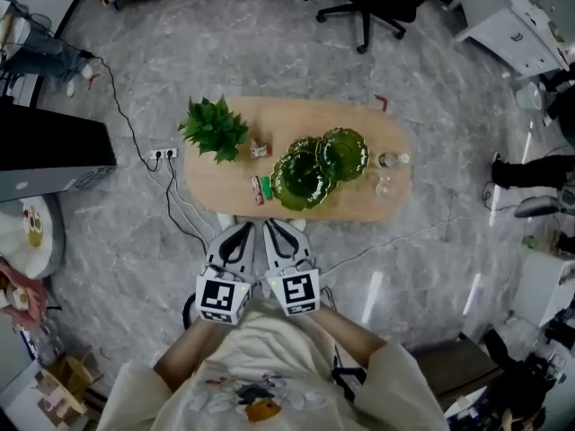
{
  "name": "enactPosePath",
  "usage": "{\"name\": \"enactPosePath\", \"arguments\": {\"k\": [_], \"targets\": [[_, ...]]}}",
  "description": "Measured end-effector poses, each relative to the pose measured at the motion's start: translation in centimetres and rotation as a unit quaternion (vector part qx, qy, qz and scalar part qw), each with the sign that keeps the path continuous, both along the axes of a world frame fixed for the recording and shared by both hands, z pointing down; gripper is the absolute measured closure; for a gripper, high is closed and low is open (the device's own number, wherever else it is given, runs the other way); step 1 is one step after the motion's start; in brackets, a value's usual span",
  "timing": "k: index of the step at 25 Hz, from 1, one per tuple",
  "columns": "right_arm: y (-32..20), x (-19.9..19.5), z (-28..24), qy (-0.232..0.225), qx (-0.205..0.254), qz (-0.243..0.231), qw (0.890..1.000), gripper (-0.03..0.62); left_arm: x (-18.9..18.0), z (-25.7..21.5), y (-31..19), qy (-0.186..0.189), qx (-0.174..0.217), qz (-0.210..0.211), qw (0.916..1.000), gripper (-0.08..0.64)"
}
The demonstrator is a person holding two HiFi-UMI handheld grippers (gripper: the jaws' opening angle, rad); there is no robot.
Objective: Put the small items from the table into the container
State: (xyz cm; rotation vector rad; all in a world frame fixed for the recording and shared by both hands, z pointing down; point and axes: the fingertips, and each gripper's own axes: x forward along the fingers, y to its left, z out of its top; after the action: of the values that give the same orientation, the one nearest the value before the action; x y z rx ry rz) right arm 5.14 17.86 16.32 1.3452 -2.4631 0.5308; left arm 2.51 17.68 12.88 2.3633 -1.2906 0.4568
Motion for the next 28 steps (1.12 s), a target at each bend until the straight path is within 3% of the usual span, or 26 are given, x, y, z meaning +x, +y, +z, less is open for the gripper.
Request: {"name": "enactPosePath", "arguments": {"k": [4,10,14,20,25,28], "targets": [[-2.1,-0.6,2.3,-0.012,-0.031,0.024,0.999,0.586,-1.3,2.7,-1.9,0.008,-0.021,0.0,0.9997,0.552],[-3.5,-2.7,7.1,0.017,-0.035,0.04,0.998,0.586,-3.9,8.0,-3.1,0.013,-0.044,0.012,0.9989,0.552],[-4.2,-3.8,11.2,0.02,-0.064,0.065,0.996,0.584,-5.4,11.7,-4.2,0.004,-0.054,0.021,0.9983,0.552],[-4.7,-5.8,16.2,0.026,-0.071,0.061,0.995,0.546,-6.5,17.4,-4.0,-0.019,-0.077,0.042,0.996,0.552],[-5.0,-6.6,19.9,0.039,-0.086,0.06,0.994,0.517,-7.1,19.4,-4.3,-0.002,-0.088,0.029,0.9957,0.552],[-5.2,-6.9,22.0,0.01,-0.112,0.069,0.991,0.517,-7.4,19.5,-4.6,-0.002,-0.085,0.018,0.9963,0.552]]}}
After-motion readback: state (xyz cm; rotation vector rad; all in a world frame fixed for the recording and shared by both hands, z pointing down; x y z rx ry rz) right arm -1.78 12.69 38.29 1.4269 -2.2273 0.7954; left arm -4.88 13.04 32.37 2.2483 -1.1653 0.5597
